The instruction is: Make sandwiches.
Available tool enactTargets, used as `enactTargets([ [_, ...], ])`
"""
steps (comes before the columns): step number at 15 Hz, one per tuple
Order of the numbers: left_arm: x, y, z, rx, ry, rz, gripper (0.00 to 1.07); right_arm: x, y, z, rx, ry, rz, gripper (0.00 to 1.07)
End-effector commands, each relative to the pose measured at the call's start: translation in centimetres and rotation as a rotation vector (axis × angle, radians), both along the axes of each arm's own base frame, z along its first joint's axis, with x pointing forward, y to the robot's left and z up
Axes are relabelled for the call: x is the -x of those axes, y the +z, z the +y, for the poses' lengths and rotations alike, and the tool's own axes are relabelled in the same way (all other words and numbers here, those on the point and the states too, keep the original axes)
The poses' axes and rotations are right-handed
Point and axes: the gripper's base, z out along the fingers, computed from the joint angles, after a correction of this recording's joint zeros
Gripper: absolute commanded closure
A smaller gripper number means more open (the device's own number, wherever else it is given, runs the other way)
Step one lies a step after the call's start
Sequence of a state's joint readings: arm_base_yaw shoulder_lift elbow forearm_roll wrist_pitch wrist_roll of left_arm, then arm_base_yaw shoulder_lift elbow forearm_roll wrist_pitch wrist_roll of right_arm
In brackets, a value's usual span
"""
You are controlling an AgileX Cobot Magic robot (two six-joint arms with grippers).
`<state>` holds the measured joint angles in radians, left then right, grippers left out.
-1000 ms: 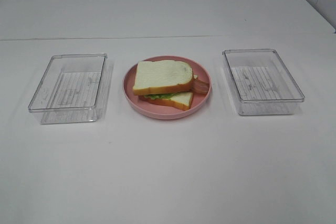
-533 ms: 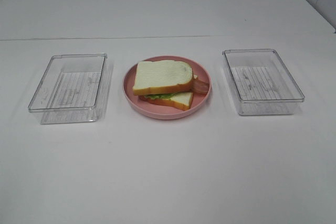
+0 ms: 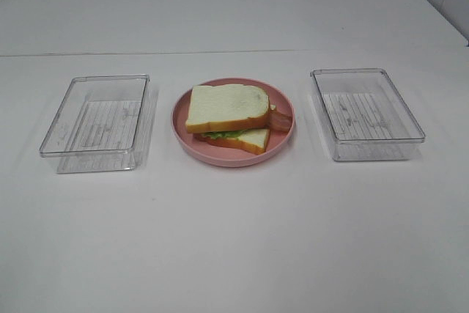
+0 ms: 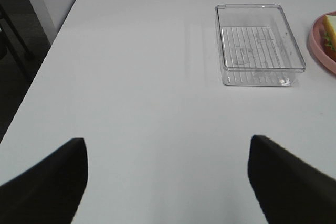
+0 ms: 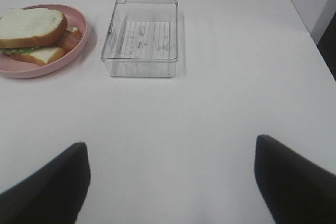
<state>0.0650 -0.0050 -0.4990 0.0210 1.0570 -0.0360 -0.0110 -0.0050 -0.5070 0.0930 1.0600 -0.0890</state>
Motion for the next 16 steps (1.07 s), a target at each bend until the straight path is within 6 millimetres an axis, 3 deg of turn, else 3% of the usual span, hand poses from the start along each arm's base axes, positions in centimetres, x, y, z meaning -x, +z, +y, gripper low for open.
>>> enactTargets([
  [1, 0.28, 0.06, -0.06, 0.004, -0.001, -0.033, 0.27, 0.14, -0.10, 0.02, 0.012, 0.002, -0.009, 0.27],
  [4, 0.24, 0.08, -0.83, 0.007, -0.093, -0.036, 0.27, 0.23, -0.11, 0.02, 0.012, 0.001, -0.015, 0.27],
  [16, 0.24, 0.08, -0.88, 0.007, -0.099, -0.036, 0.27, 0.23, -0.11, 0.02, 0.012, 0.001, -0.015, 0.27],
])
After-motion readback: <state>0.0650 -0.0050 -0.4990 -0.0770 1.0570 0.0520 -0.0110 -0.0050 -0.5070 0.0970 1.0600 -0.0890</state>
